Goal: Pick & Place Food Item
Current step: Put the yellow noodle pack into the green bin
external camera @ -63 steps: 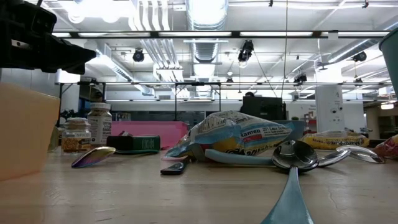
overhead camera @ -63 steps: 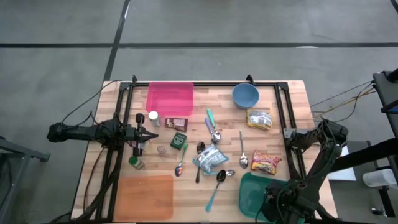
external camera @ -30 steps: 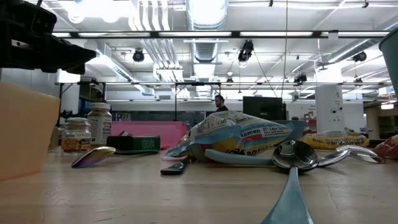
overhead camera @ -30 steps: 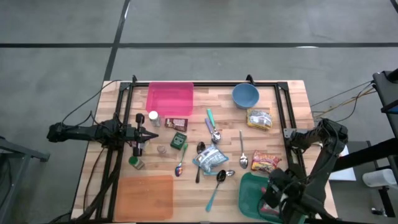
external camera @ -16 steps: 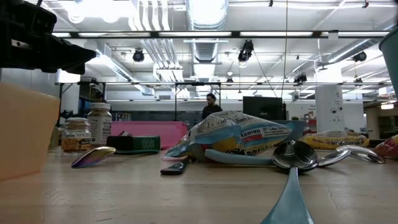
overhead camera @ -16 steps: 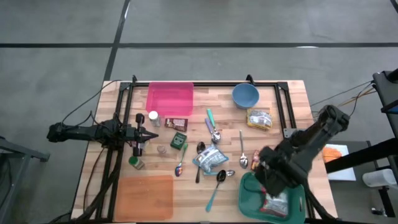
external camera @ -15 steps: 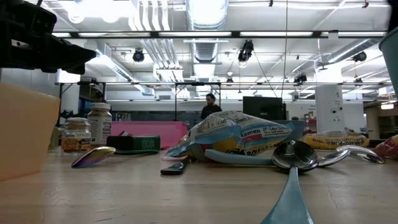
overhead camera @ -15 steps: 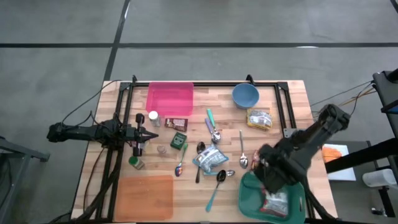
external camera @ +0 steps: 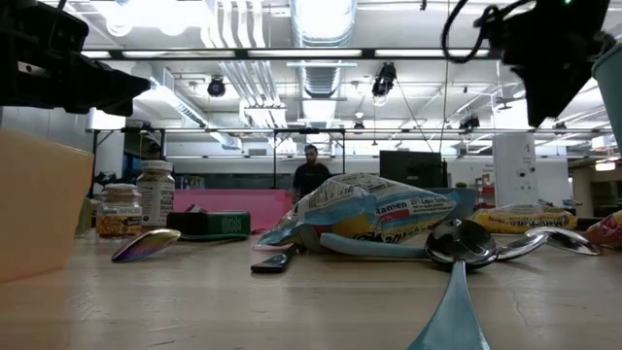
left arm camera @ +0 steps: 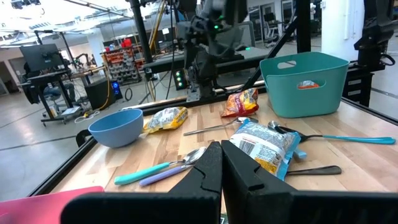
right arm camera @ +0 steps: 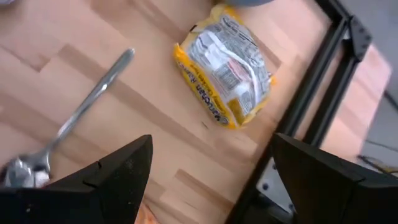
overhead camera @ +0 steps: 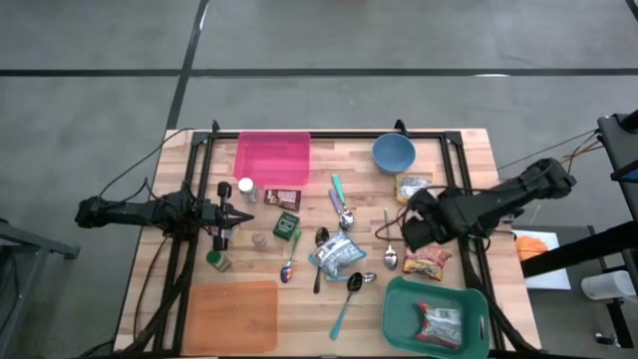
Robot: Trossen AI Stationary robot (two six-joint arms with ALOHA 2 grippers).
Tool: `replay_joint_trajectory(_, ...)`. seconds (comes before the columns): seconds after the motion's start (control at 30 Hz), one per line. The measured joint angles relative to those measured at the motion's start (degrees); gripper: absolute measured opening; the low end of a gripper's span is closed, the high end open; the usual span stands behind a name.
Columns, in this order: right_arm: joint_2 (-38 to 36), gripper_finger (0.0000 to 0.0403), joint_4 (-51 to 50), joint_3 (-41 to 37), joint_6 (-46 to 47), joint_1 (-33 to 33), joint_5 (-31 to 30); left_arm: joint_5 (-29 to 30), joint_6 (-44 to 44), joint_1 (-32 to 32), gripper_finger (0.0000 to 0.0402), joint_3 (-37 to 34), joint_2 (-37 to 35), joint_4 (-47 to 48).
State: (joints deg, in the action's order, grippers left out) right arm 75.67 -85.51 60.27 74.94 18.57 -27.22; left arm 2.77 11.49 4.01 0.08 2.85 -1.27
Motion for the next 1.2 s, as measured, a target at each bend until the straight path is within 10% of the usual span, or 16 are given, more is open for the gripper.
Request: replay_joint_trajectory(1.2,-7.6,0.0325,24.3,-22.3,-22.5,-25.8,6.3,0.0,0.0,0.0,0.0000,0.0,0.0,0.0)
